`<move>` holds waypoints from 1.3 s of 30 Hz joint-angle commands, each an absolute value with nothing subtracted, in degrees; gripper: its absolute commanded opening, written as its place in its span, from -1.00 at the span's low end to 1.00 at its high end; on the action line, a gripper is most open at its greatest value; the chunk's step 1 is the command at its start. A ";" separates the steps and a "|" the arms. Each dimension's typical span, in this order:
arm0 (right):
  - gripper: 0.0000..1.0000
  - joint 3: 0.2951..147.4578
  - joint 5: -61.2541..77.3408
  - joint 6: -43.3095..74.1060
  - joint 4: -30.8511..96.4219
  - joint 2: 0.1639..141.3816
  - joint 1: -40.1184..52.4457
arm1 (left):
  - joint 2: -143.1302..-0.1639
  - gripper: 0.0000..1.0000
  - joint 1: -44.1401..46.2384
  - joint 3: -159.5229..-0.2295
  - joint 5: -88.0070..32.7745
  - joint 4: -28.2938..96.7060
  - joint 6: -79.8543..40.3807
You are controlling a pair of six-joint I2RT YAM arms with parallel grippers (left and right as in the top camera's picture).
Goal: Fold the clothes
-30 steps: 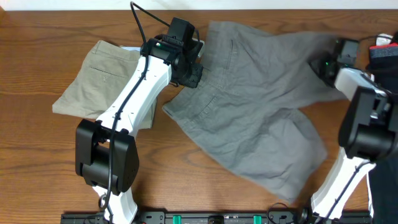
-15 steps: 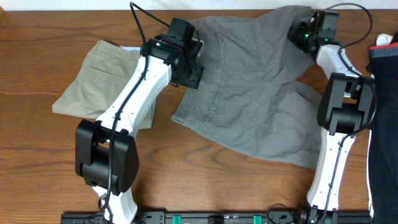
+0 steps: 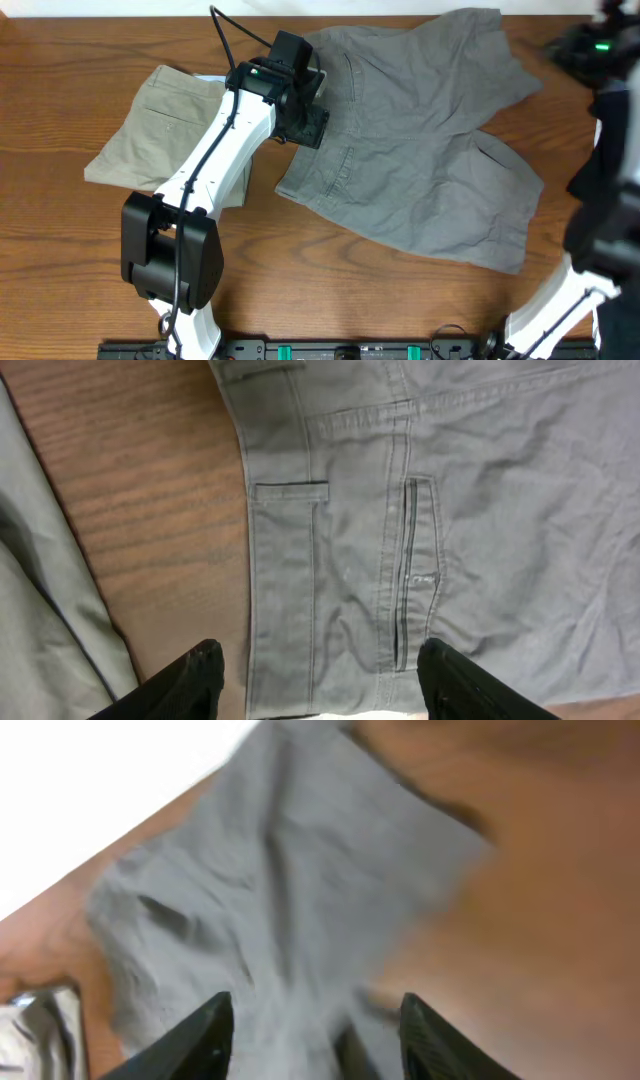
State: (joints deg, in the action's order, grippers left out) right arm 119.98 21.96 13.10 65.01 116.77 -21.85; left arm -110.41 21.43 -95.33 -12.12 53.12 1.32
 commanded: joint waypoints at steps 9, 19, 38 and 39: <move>0.08 103.81 14.55 9.10 72.38 116.84 -30.61 | -110.93 0.34 21.30 -95.44 -12.67 53.65 2.94; 0.09 79.02 23.38 9.47 56.29 116.84 -33.78 | -115.85 0.37 22.02 -95.39 -12.69 54.59 2.92; -0.97 68.58 37.65 11.05 39.11 107.31 -34.61 | -120.20 0.40 25.10 -95.33 -12.67 55.07 2.92; -0.97 68.58 36.58 11.09 39.20 104.64 -34.61 | -120.20 0.40 25.10 -95.33 -12.67 55.05 2.92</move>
